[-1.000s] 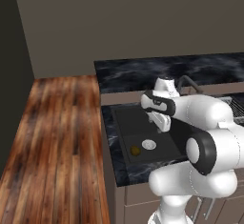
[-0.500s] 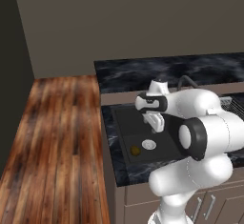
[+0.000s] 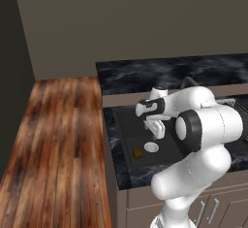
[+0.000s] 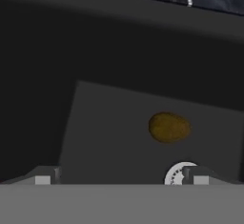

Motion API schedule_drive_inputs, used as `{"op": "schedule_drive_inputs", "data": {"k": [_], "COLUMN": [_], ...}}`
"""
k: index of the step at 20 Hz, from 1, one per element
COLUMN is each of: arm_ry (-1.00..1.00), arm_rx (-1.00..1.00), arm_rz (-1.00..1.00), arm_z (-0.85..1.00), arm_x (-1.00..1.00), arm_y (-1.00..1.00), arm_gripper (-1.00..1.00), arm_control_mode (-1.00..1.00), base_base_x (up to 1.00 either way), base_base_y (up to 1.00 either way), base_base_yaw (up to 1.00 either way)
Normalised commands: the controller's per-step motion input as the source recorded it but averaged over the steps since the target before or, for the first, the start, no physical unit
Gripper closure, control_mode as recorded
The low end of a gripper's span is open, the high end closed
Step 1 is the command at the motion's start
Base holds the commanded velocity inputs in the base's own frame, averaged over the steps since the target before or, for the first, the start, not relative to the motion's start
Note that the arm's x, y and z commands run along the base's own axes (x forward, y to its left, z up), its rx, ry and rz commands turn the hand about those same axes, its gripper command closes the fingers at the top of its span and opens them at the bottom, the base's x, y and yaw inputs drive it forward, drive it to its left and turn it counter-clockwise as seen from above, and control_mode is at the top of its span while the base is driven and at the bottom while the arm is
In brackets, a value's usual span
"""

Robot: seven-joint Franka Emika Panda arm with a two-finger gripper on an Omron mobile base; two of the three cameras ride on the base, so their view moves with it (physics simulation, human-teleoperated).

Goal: Pick the eggplants from the cabinet and place them in one bowl. Pick the avocado from the sink and place it in the other bowl.

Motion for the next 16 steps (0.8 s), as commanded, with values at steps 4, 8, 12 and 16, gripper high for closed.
{"op": "schedule_drive_inputs", "data": {"k": [4,8,12,16], "arm_ry": [0.00,0.00,0.00,0.00], "arm_rx": [0.01,0.07,0.09,0.04], "arm_rz": [0.00,0.00,0.00,0.00], "arm_z": [-0.21,-0.12,-0.17,-0.21], "arm_x": [0.06,0.07,0.02,0.02], "arm_y": [0.01,0.00,0.00,0.06], "arm_gripper": [-1.00,-1.00,-1.00,-1.00], "arm_control_mode": [-1.00,-1.00,-1.00,-1.00], "base_base_x": [0.00,0.00,0.00,0.00], "base_base_y": [0.00,0.00,0.00,0.00], "base_base_yaw": [0.00,0.00,0.00,0.00]}}
